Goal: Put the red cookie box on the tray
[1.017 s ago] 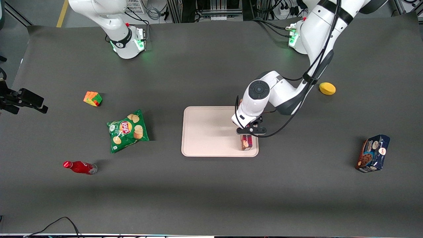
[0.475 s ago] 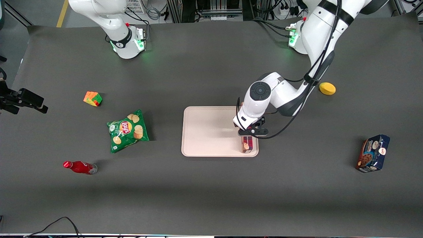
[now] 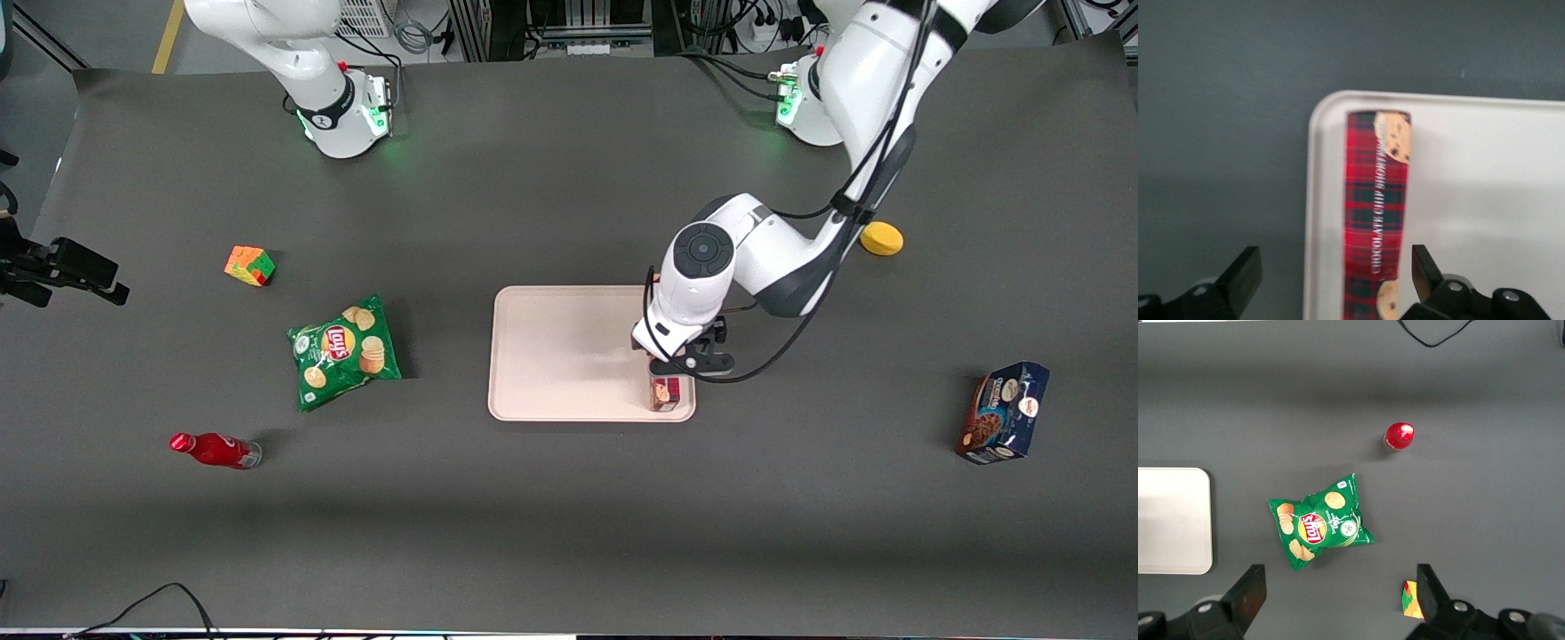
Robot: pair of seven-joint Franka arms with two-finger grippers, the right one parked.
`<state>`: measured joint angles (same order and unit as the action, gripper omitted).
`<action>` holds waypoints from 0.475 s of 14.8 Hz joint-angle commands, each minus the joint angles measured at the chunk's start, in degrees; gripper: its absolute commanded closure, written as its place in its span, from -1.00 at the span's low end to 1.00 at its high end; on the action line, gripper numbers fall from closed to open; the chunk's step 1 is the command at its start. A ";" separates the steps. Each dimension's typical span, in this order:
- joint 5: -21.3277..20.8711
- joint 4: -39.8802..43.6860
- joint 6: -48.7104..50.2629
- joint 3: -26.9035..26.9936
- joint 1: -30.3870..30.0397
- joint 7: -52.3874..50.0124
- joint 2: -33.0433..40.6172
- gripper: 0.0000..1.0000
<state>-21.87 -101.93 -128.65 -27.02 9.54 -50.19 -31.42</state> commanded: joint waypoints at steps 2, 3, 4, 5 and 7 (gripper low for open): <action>8.72 12.61 20.34 0.47 -2.50 16.47 5.39 -1.00; 12.08 13.76 22.63 2.39 -3.20 20.96 7.41 -1.00; 13.85 13.86 23.96 5.02 -3.21 25.18 10.39 -1.00; 14.56 13.78 25.19 7.48 -3.21 30.01 13.11 -1.00; 17.89 13.78 28.35 12.40 -3.82 37.15 17.86 -1.00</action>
<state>-8.75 -87.18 -104.41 -20.55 6.14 -22.93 -20.52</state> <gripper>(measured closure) 0.000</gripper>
